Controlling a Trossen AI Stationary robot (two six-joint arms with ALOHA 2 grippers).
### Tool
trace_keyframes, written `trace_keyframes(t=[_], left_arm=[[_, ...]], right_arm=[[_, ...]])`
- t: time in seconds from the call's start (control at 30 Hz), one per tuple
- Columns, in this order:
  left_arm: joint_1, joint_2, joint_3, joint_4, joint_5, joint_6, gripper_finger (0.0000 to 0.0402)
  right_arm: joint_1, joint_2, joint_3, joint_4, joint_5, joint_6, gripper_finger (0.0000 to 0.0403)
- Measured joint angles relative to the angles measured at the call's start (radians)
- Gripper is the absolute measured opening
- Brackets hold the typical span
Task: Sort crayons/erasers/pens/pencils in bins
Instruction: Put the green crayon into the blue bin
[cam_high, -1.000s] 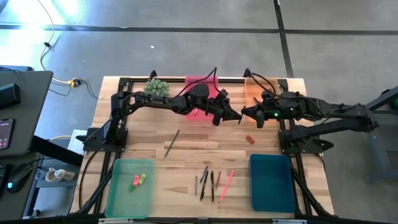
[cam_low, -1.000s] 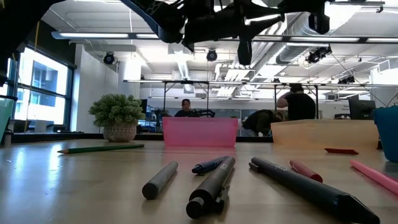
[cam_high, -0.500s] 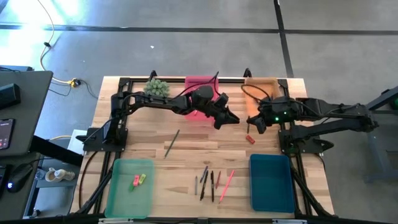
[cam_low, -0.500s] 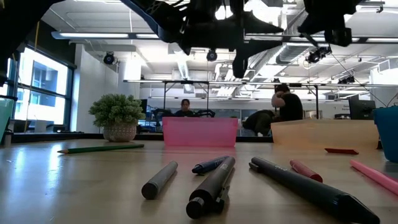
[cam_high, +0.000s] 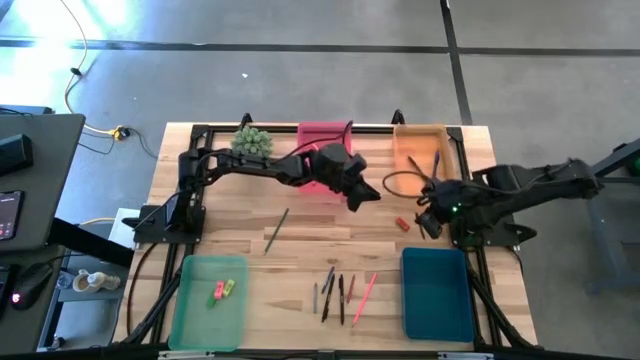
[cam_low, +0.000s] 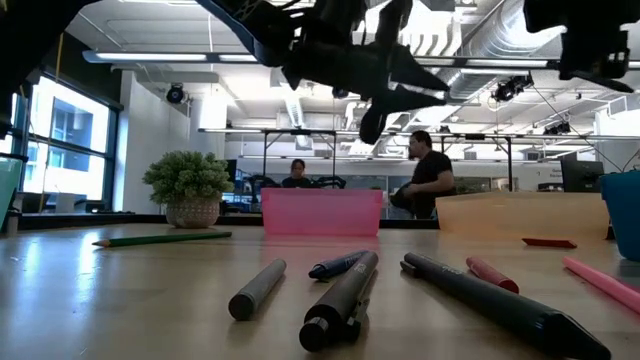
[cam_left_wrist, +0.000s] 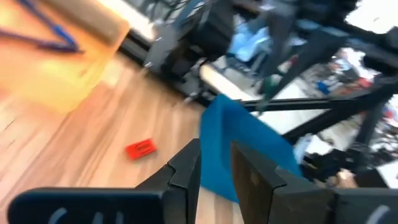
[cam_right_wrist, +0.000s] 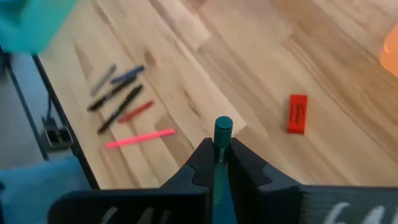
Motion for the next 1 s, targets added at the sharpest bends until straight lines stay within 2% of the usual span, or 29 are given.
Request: trace_keyframes(t=[0.2, 0.33, 0.47, 0.77, 1.0], left_arm=[[-0.028, 0.000, 0.000, -0.087, -0.122, -0.005, 0.0056], [-0.051, -0.017, 0.002, -0.143, -0.193, -0.007, 0.0047], [-0.067, -0.054, 0.002, -0.265, -0.251, -0.008, 0.0041], [-0.125, -0.173, 0.002, -0.695, -0.477, 0.007, 0.0028], [-0.184, -0.223, 0.001, -0.976, -0.553, -0.103, 0.0016]], right_arm=[[0.119, -0.001, -0.038, 0.009, 0.051, -0.021, 0.0010], [0.198, 0.000, -0.094, 0.018, 0.035, 0.022, 0.0010], [0.277, 0.000, -0.143, 0.085, -0.005, 0.026, 0.0010], [0.385, -0.002, -0.213, 0.165, -0.026, 0.104, 0.0010], [0.460, -0.002, -0.329, 0.340, -0.048, 0.221, 0.0010]])
